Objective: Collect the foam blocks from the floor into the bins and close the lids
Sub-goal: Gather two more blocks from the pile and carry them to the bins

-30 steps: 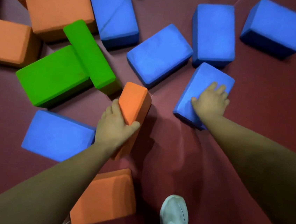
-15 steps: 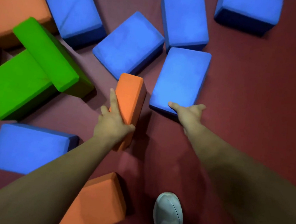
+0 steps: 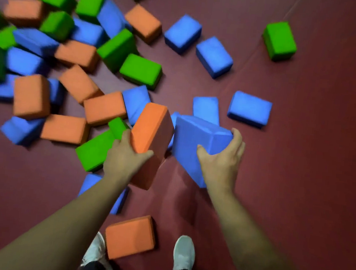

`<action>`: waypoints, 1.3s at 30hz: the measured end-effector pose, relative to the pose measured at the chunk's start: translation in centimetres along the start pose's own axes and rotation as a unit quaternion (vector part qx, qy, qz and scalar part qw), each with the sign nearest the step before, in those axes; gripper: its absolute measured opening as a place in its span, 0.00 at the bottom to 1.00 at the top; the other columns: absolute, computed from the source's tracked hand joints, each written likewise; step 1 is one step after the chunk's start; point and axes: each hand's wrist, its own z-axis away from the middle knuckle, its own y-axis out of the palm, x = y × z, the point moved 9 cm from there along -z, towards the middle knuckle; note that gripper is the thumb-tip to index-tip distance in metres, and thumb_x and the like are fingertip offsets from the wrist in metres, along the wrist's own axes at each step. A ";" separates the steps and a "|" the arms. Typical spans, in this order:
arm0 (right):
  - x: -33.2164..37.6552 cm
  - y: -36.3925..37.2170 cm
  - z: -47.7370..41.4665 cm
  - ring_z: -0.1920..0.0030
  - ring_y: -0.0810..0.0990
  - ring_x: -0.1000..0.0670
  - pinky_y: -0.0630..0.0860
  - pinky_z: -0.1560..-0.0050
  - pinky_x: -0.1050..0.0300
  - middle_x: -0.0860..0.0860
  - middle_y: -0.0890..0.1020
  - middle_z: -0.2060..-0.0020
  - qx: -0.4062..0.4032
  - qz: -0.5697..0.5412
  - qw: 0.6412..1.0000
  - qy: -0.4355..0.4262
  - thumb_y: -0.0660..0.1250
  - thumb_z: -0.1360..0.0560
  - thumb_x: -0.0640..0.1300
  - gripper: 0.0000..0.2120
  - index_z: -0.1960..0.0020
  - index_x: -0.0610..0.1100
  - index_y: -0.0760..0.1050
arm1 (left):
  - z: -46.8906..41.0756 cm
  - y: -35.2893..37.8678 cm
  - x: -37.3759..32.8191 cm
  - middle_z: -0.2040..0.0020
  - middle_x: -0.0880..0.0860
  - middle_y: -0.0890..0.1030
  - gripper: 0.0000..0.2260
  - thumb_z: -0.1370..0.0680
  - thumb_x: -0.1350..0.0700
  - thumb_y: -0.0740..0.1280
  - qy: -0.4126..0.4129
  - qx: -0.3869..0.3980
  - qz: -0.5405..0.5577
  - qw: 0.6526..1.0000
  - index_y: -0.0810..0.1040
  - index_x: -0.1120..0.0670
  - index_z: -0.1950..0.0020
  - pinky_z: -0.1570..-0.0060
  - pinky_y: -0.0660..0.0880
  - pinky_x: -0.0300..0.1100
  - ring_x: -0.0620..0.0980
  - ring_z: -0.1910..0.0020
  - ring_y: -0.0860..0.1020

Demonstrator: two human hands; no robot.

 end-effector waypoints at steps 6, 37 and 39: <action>18.8 -12.2 2.6 0.37 0.72 0.37 0.70 0.34 0.44 0.42 0.71 0.39 0.046 -0.025 0.994 -0.100 0.77 0.38 0.46 0.41 0.29 0.40 0.65 | 11.1 -19.3 -4.8 0.32 0.61 0.75 0.40 0.28 0.35 0.69 -0.073 -0.062 0.054 0.994 0.60 0.49 0.22 0.40 0.71 0.55 0.64 0.35 0.74; 34.3 -17.2 77.8 0.37 0.70 0.37 0.65 0.34 0.47 0.39 0.73 0.37 0.482 -0.041 0.702 -0.522 0.78 0.34 0.45 0.41 0.28 0.35 0.64 | 85.7 -25.1 46.1 0.41 0.52 0.81 0.36 0.39 0.25 0.67 -0.468 -0.391 0.395 0.688 0.70 0.41 0.36 0.41 0.74 0.51 0.58 0.41 0.78; 32.6 -17.3 83.9 0.36 0.70 0.39 0.65 0.33 0.49 0.40 0.73 0.37 0.527 -0.036 0.659 -0.536 0.77 0.34 0.44 0.41 0.27 0.36 0.63 | 90.7 -22.3 49.0 0.39 0.52 0.80 0.38 0.37 0.26 0.67 -0.498 -0.391 0.414 0.655 0.69 0.43 0.32 0.41 0.73 0.49 0.58 0.39 0.77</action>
